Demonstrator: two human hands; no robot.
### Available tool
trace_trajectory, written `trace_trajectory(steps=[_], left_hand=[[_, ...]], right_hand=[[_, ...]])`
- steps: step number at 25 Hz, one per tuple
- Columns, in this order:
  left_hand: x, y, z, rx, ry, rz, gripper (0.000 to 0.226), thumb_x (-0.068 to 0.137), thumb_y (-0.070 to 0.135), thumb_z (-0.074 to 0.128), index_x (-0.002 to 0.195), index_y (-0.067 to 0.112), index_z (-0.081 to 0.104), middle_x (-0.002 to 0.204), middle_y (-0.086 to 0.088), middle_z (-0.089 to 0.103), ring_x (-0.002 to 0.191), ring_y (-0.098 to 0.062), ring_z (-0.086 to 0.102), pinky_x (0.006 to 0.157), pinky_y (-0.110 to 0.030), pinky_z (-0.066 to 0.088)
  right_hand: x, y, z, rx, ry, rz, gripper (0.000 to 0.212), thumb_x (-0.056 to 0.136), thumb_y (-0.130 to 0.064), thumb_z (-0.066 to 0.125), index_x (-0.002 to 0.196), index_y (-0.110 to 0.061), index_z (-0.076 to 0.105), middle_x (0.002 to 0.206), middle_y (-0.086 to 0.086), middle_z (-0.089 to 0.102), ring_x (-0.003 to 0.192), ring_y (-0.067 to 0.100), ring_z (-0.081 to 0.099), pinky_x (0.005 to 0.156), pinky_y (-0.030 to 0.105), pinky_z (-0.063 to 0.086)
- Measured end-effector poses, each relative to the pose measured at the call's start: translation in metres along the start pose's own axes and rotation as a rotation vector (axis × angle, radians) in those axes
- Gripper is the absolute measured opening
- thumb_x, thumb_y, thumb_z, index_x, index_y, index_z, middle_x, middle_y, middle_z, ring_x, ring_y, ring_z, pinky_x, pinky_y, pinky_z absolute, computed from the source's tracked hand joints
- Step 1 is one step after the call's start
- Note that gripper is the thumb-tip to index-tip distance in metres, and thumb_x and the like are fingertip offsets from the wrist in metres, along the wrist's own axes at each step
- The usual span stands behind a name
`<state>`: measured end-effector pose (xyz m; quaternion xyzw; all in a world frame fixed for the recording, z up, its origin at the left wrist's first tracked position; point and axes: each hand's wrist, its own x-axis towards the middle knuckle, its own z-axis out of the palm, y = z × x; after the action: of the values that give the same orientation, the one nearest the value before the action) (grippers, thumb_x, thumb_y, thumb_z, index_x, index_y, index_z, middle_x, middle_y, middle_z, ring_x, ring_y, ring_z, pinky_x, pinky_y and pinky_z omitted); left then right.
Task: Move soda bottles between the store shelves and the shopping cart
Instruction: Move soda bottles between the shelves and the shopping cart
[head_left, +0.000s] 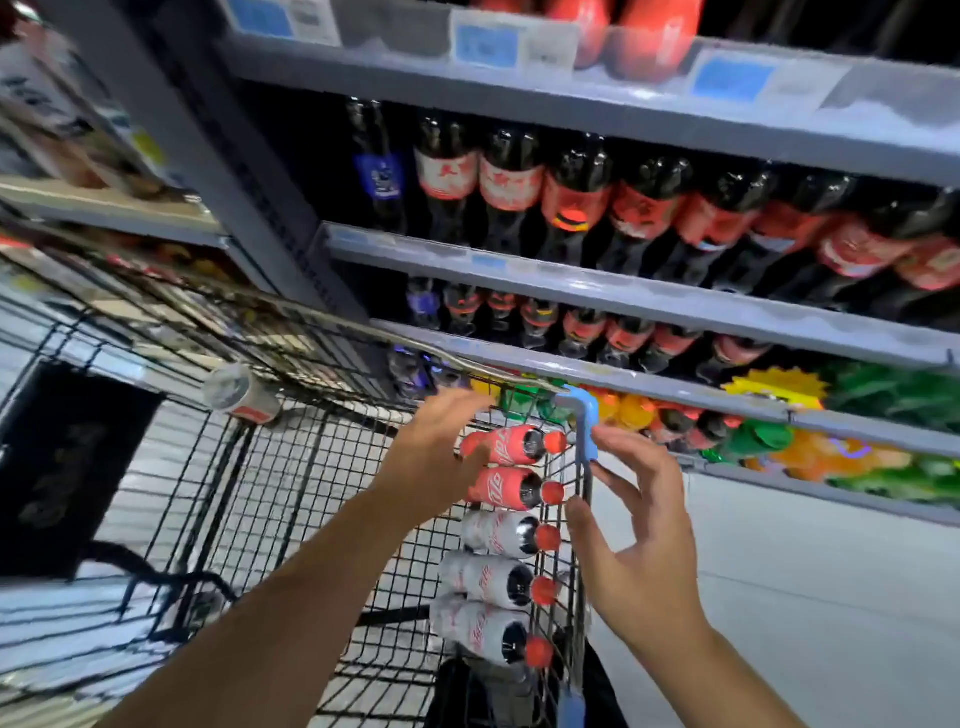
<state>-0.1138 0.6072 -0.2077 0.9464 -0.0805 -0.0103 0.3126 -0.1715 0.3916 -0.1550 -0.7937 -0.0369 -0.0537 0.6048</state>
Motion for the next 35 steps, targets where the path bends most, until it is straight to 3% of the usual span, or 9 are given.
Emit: trace_trajectory(steps=[3,6,8,11,17,21,25,31,35], left_hand=[[0.025,-0.014,0.048,-0.047,-0.175,0.100,0.042,0.088,0.020,0.074,0.127,0.007,0.067,0.126,-0.009,0.066,0.118,-0.023,0.060,0.103,-0.030,0.045],[0.045,-0.015,0.086,-0.103,-0.252,0.097,0.043,0.080,0.020,0.075,0.122,0.014,0.070,0.118,-0.005,0.071,0.109,-0.019,0.063,0.099,-0.028,0.048],[0.056,-0.016,0.107,-0.086,-0.363,0.041,0.047,0.079,0.030,0.072,0.125,0.025,0.068,0.118,0.004,0.070,0.107,-0.016,0.062,0.093,-0.024,0.045],[0.068,-0.025,0.128,0.002,-0.494,-0.050,0.049,0.079,0.044,0.070,0.127,0.038,0.062,0.107,0.015,0.063,0.104,-0.012,0.056,0.080,-0.025,0.037],[0.072,-0.030,0.138,0.076,-0.450,0.096,0.042,0.094,0.037,0.064,0.133,0.023,0.061,0.127,0.000,0.064,0.122,-0.024,0.055,0.095,-0.032,0.040],[0.046,-0.049,0.106,-0.075,-0.303,0.172,0.029,0.093,0.025,0.062,0.119,0.012,0.067,0.113,-0.005,0.066,0.102,-0.026,0.063,0.084,-0.033,0.046],[0.026,-0.065,0.056,-0.198,-0.075,0.237,0.024,0.094,0.022,0.069,0.115,0.011,0.068,0.108,0.009,0.063,0.098,-0.015,0.062,0.090,-0.016,0.044],[0.015,-0.034,-0.022,-0.447,-0.128,0.137,0.031,0.087,0.031,0.071,0.114,0.045,0.066,0.109,0.023,0.065,0.099,0.006,0.062,0.085,-0.003,0.042],[0.007,-0.003,-0.054,-0.639,-0.217,0.106,0.025,0.082,0.023,0.080,0.099,0.040,0.073,0.102,0.026,0.071,0.094,0.008,0.067,0.083,-0.007,0.049]], right_hand=[[-0.022,0.007,0.008,0.001,0.124,0.043,0.049,0.086,-0.007,0.064,0.129,-0.026,0.052,0.133,-0.009,0.056,0.129,0.022,0.057,0.103,0.046,0.052],[-0.042,0.007,0.023,0.027,0.207,0.082,0.047,0.090,-0.004,0.062,0.131,-0.024,0.052,0.131,-0.015,0.059,0.125,0.012,0.061,0.097,0.033,0.055],[-0.055,0.008,0.038,0.121,0.219,0.151,0.044,0.089,0.003,0.059,0.130,-0.013,0.053,0.125,-0.025,0.063,0.114,-0.005,0.064,0.084,0.016,0.057],[-0.069,0.009,0.060,0.261,0.221,0.325,0.040,0.087,-0.010,0.057,0.122,-0.031,0.058,0.116,-0.018,0.069,0.097,0.003,0.072,0.067,0.019,0.058],[-0.075,0.014,0.080,0.096,0.254,0.328,0.050,0.084,-0.003,0.060,0.121,-0.036,0.056,0.121,-0.022,0.064,0.109,0.003,0.068,0.076,0.008,0.052],[-0.068,0.020,0.079,0.096,0.232,0.380,0.055,0.088,-0.003,0.057,0.111,-0.053,0.055,0.112,-0.020,0.067,0.103,0.006,0.071,0.075,0.022,0.058],[-0.055,0.034,0.082,0.004,0.154,0.402,0.046,0.092,-0.006,0.065,0.126,-0.036,0.053,0.122,-0.028,0.061,0.120,0.004,0.061,0.101,0.039,0.053],[-0.028,0.049,0.095,-0.097,-0.038,0.427,0.066,0.084,-0.024,0.079,0.140,-0.035,0.045,0.131,-0.018,0.061,0.123,-0.001,0.057,0.105,0.027,0.048],[-0.022,0.045,0.097,0.132,-0.099,0.436,0.065,0.079,-0.010,0.086,0.129,-0.041,0.058,0.114,-0.022,0.070,0.106,0.001,0.067,0.086,0.019,0.053]])
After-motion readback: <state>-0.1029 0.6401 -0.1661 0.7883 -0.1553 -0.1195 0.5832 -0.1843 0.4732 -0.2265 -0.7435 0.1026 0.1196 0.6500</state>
